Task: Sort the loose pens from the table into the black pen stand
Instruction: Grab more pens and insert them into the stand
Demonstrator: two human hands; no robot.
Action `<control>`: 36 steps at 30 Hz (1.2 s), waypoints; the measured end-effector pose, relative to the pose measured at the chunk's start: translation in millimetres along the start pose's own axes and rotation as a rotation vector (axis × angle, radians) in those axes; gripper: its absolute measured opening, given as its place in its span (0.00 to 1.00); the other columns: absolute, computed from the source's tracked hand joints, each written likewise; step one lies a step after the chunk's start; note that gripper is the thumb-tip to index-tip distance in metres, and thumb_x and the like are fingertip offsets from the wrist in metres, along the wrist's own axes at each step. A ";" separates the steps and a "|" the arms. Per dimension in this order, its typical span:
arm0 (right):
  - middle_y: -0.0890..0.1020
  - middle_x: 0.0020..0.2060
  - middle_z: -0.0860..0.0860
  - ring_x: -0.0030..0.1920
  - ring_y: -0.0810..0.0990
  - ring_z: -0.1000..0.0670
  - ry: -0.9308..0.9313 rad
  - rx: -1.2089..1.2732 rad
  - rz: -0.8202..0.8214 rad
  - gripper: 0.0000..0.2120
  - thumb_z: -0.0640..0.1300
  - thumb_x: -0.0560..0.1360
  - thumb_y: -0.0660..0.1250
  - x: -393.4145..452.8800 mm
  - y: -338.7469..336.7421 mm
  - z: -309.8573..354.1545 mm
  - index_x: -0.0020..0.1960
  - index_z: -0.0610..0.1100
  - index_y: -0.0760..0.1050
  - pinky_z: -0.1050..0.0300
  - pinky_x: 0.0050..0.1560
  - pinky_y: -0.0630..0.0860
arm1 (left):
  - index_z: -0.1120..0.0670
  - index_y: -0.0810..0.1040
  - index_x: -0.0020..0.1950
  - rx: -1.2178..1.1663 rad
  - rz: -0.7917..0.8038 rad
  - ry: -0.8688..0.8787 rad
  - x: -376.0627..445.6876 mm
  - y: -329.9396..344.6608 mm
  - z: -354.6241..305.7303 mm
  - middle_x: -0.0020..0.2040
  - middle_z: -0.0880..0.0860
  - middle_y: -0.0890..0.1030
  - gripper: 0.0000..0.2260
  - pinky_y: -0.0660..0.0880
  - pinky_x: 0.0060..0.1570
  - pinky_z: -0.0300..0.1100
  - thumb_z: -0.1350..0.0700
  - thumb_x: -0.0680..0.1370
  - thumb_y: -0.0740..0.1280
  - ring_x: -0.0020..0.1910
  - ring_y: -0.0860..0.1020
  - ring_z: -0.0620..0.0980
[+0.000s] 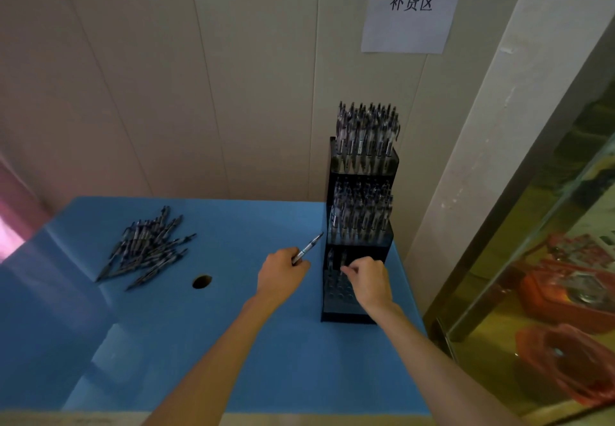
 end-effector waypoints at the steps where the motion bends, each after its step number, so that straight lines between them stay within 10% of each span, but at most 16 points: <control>1: 0.81 0.27 0.48 0.27 0.78 0.53 0.007 0.010 0.003 0.14 0.47 0.78 0.71 -2.5 -0.5 -0.3 0.36 0.40 0.82 0.64 0.30 0.72 | 0.52 0.60 0.33 0.000 0.000 0.003 -0.3 0.2 0.1 0.28 0.49 0.62 0.17 0.59 0.32 0.44 0.57 0.75 0.66 0.29 0.60 0.49; 9: 0.87 0.48 0.52 0.51 0.84 0.55 0.137 0.846 0.172 0.10 0.42 0.74 0.75 -16.6 -18.1 31.1 0.55 0.46 0.84 0.61 0.53 0.80 | 0.51 0.60 0.33 0.055 0.037 0.026 -1.3 7.7 -9.1 0.28 0.49 0.64 0.17 0.59 0.31 0.44 0.56 0.75 0.66 0.28 0.61 0.50; 22: 0.87 0.47 0.44 0.50 0.86 0.46 0.155 1.154 0.109 0.07 0.36 0.77 0.70 -19.0 -45.1 47.6 0.55 0.38 0.80 0.54 0.50 0.83 | 0.49 0.68 0.34 0.250 0.150 0.154 -9.5 16.0 -32.5 0.31 0.49 0.73 0.12 0.66 0.32 0.43 0.52 0.75 0.68 0.33 0.73 0.52; 28: 0.86 0.39 0.46 0.41 0.86 0.48 0.063 0.794 -0.195 0.01 0.38 0.77 0.71 -6.4 -68.0 25.2 0.48 0.41 0.81 0.52 0.45 0.83 | 0.49 0.76 0.62 0.520 0.023 0.271 -7.8 -5.3 -19.7 0.59 0.47 0.80 0.14 0.67 0.62 0.47 0.47 0.78 0.65 0.60 0.75 0.49; 36: 0.81 0.37 0.55 0.39 0.81 0.61 -0.119 0.294 -0.272 0.04 0.40 0.77 0.71 -9.1 -55.7 17.5 0.50 0.40 0.81 0.67 0.43 0.79 | 0.49 0.77 0.63 0.527 -0.042 0.273 -4.3 -16.6 -9.7 0.58 0.47 0.81 0.14 0.68 0.62 0.48 0.46 0.82 0.60 0.59 0.76 0.49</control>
Point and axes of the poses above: each hand's wrist, its own x-axis towards the middle knuckle, its own y-axis out of the palm, z = x × y, the point moved 4 cm from there along x, towards the middle knuckle
